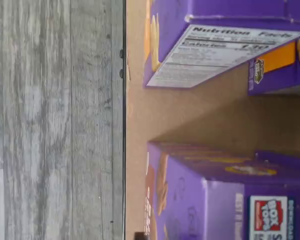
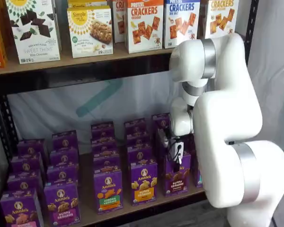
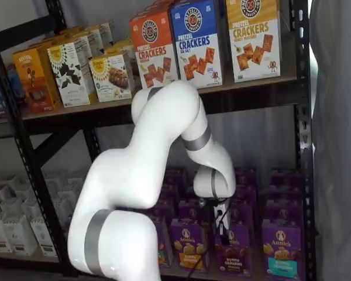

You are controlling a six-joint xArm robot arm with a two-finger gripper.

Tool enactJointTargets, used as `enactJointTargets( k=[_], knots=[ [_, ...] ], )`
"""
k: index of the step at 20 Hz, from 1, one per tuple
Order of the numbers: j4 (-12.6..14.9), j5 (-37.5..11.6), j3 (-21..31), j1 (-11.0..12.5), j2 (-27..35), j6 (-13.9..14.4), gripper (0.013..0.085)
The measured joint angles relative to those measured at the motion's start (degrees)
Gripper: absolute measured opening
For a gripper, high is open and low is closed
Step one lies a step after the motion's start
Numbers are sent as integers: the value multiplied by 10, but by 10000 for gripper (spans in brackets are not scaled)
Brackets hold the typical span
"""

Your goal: Pick up the purple box with a brown patch in the center, on the bottom shelf, the fifth box from the left

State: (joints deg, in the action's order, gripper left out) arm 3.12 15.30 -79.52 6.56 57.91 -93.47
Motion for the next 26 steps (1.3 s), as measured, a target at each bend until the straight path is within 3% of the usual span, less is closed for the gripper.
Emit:
enactJointTargets(
  k=[2,7,14,24,26],
  knots=[
    [1,1,0,0,0,1,610],
    [9,2,1,0,0,9,610],
    [7,0,3,-2,-1,8,450],
    [16,2,3,-1,-2,16,450],
    [25,5,2,0,-3,23,410]
  ],
)
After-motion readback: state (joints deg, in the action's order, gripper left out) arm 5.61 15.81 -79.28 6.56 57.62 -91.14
